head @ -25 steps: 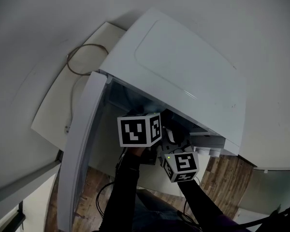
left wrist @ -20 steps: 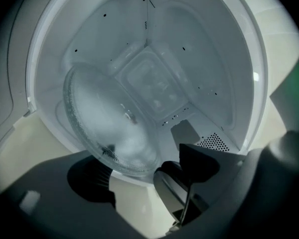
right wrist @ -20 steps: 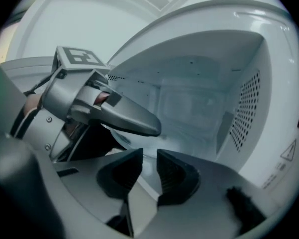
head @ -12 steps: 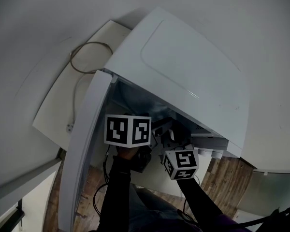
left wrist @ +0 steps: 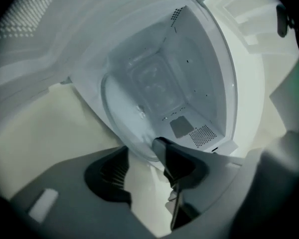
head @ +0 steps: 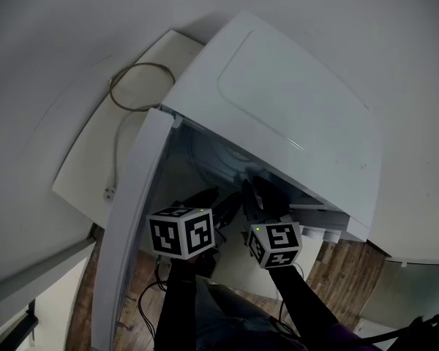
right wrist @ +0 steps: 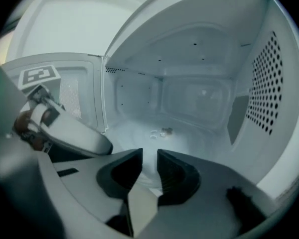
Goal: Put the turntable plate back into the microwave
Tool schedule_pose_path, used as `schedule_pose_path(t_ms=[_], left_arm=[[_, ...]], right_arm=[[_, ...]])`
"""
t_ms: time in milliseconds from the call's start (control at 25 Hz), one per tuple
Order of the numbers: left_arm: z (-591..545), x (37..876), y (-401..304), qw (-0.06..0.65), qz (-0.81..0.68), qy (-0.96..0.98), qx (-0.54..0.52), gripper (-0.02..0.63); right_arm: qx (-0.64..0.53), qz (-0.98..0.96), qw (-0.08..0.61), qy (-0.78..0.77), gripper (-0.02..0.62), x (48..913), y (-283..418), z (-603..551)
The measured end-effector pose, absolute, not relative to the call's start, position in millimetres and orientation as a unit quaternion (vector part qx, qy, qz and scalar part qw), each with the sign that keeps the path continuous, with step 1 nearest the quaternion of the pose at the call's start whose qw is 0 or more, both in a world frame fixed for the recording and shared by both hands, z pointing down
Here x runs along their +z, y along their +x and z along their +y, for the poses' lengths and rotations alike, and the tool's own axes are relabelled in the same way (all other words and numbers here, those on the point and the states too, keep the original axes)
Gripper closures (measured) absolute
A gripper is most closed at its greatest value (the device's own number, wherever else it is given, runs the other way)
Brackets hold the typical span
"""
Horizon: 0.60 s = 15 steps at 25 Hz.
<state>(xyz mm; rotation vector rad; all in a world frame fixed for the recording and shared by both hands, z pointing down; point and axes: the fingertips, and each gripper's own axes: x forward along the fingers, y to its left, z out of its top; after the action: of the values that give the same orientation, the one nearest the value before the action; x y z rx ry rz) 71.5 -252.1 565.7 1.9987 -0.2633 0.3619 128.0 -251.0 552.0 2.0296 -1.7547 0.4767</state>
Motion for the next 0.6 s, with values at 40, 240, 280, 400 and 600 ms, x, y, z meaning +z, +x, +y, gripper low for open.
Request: schedule_pose_path(t_ms=[40,240,280,400,600], left_arm=[[-256,570,65,0.51,-0.134,0.835,0.156,0.417],[-264,577,53,0.516,-0.17,0.829,0.131,0.526],[-264,577,54,0.52,-0.171,0.827,0.128,0.528],[-264,576,62,0.53,-0.177,0.82,0.119,0.536],[-267,576,63,0.545,-0.196,0.809,0.1,0.54]], right_arm=[[0.176,-0.63,0.2,0.73,0.503,552,129,-250],[0.172,-0.635,0.197,0.727,0.503,551,127,-251],[0.169,-0.635,0.194,0.728,0.503,549,128,-250],[0.155,-0.64,0.195,0.727,0.503,541,126,-246],[0.147,-0.644,0.201,0.723,0.503,532,122,-238]])
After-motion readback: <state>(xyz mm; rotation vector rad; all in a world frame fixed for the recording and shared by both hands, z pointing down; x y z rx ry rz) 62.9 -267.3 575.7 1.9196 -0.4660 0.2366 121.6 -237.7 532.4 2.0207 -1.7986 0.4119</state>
